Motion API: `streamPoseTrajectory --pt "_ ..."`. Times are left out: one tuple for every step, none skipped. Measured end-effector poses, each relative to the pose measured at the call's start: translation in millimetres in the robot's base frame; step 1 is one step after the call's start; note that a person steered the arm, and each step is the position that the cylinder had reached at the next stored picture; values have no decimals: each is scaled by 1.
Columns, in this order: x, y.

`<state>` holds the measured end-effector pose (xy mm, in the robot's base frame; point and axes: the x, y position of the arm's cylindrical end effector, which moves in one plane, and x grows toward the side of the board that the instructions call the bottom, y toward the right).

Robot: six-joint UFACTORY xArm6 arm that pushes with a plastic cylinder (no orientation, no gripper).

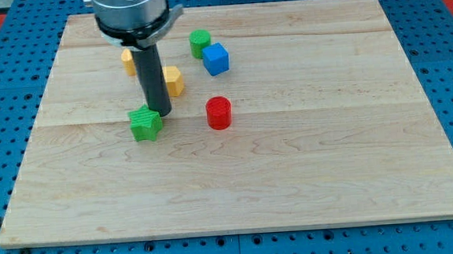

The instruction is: Move the hexagon to the top center of the board

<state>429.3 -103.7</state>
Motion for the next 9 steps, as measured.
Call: streamPoseTrajectory --pt "-30 17" --pt "-55 24" --pt "-102 19" --pt "-119 -12" --pt "-138 23" --pt "-143 50" --pt "-161 26" --pt "-168 -15" --pt "-173 59"
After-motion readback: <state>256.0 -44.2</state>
